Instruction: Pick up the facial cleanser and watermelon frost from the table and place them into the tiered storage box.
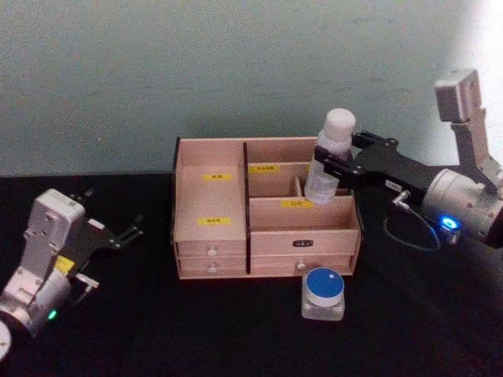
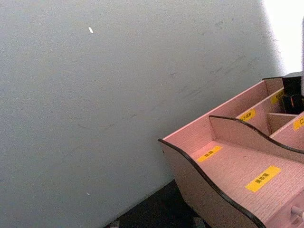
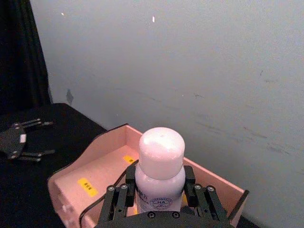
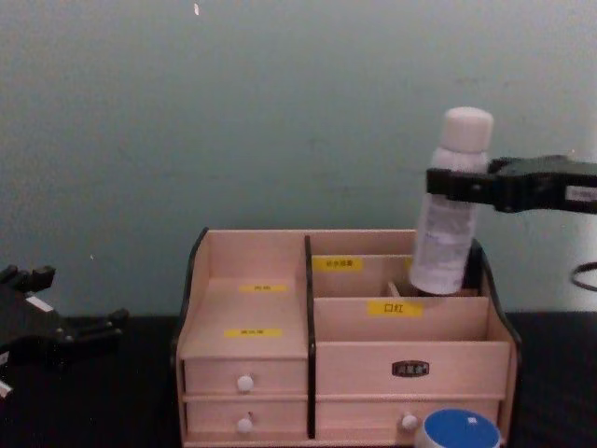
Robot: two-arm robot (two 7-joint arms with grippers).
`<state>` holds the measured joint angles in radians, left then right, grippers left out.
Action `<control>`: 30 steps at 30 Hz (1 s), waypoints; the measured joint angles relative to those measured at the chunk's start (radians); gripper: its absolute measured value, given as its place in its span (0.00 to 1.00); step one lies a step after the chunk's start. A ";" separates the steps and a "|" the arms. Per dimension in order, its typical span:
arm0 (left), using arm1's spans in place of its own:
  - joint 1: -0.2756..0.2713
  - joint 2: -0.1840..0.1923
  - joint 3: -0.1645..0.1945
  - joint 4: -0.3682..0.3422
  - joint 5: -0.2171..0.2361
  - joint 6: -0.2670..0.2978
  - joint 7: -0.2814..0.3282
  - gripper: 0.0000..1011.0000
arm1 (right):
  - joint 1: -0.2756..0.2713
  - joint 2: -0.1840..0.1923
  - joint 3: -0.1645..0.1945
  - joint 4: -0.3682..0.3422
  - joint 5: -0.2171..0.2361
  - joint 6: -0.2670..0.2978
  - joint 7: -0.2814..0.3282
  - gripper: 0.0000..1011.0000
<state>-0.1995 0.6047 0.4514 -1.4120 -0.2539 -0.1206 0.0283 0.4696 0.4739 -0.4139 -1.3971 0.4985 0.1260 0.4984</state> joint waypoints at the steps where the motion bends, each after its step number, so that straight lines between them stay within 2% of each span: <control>1: 0.000 0.000 0.000 0.000 0.000 0.000 0.000 0.99 | 0.009 -0.006 -0.003 0.011 -0.002 -0.001 0.001 0.58; 5: 0.000 0.000 0.000 0.000 0.000 0.000 0.000 0.99 | 0.060 -0.042 -0.021 0.082 -0.011 -0.013 0.015 0.58; 9: 0.000 0.000 0.000 0.000 0.000 0.000 0.000 0.99 | 0.089 -0.063 -0.033 0.122 -0.016 -0.021 0.026 0.58; 30: 0.000 0.000 0.000 0.000 0.000 0.000 0.000 0.99 | 0.174 -0.138 -0.068 0.271 -0.046 -0.062 0.056 0.58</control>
<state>-0.1995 0.6047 0.4514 -1.4120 -0.2539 -0.1206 0.0283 0.6436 0.3354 -0.4815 -1.1263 0.4525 0.0642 0.5544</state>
